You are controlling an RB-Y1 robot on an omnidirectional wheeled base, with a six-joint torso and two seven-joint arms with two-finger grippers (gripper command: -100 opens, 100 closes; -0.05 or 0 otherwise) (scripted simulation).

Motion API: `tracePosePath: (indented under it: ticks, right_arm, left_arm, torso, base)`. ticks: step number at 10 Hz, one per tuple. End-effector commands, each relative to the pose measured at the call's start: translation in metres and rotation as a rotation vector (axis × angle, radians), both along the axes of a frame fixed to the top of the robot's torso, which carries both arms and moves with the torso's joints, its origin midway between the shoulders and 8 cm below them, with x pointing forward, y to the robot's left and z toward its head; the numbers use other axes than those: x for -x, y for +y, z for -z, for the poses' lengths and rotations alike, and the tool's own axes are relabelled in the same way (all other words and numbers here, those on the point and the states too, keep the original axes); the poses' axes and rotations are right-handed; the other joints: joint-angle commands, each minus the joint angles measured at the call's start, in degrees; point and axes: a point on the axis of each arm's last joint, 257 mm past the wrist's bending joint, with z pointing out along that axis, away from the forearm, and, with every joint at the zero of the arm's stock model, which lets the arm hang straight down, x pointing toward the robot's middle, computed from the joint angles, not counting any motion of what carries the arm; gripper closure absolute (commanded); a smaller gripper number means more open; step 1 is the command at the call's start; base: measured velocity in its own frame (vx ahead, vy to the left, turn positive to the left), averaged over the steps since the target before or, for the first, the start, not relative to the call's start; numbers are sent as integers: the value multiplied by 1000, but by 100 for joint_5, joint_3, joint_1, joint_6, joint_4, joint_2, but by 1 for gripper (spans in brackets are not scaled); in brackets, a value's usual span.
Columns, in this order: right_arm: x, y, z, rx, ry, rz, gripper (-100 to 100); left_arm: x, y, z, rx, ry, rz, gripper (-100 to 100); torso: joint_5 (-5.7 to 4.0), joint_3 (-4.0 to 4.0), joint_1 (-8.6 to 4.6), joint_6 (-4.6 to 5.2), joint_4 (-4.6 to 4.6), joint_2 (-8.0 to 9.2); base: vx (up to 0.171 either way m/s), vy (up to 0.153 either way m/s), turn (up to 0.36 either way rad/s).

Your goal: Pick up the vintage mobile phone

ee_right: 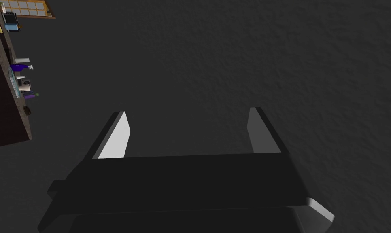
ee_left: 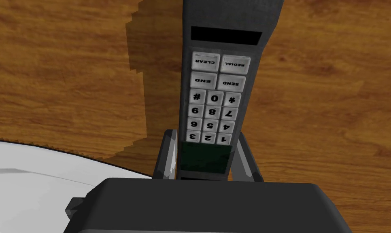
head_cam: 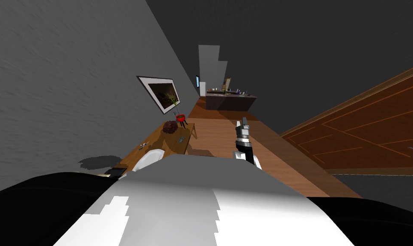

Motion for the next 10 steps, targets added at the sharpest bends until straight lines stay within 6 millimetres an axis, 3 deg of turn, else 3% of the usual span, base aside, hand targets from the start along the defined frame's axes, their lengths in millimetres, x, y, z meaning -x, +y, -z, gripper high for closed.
tracePosePath:
  ticks: [1, 2, 3, 4, 8, 9, 10]
  right_arm:
    - [0, 0, 0, 0, 0, 0, 0]
    - [0, 0, 0, 0, 0, 0, 0]
    - [0, 0, 0, 0, 0, 0, 0]
    - [0, 0, 0, 0, 0, 0, 0]
    - [0, 0, 0, 0, 0, 0, 0]
    - [0, 0, 0, 0, 0, 0, 0]
    - [0, 0, 0, 0, 0, 0, 0]
  left_arm:
    - [0, 0, 0, 0, 0, 0, 100]
    - [0, 0, 0, 0, 0, 0, 100]
    - [0, 0, 0, 0, 0, 0, 0]
    - [10, 4, -7, 1, 0, 12, 100]
    - [27, 11, -22, 2, 2, 43, 100]
    - [23, 9, -19, 1, 1, 35, 100]
    - [24, 9, -20, 1, 2, 38, 0]
  torso:
    - [0, 0, 0, 0, 0, 0]
    - [-1, 0, -1, 0, 0, -1]
    - [0, -1, -1, 1, -1, -1]
    - [0, -1, 0, 1, -1, -1]
    - [-6, -24, -10, 0, -8, -42]
    - [-6, -21, -13, -4, -8, -37]
    - [-4, -13, -9, 2, -4, -23]
  base:
    - [0, 0, 0]
    - [0, 0, 0]
    - [0, 0, 0]
    - [75, -13, 158]
    - [108, -17, 84]
    - [40, -12, 30]
    - [7, -3, -5]
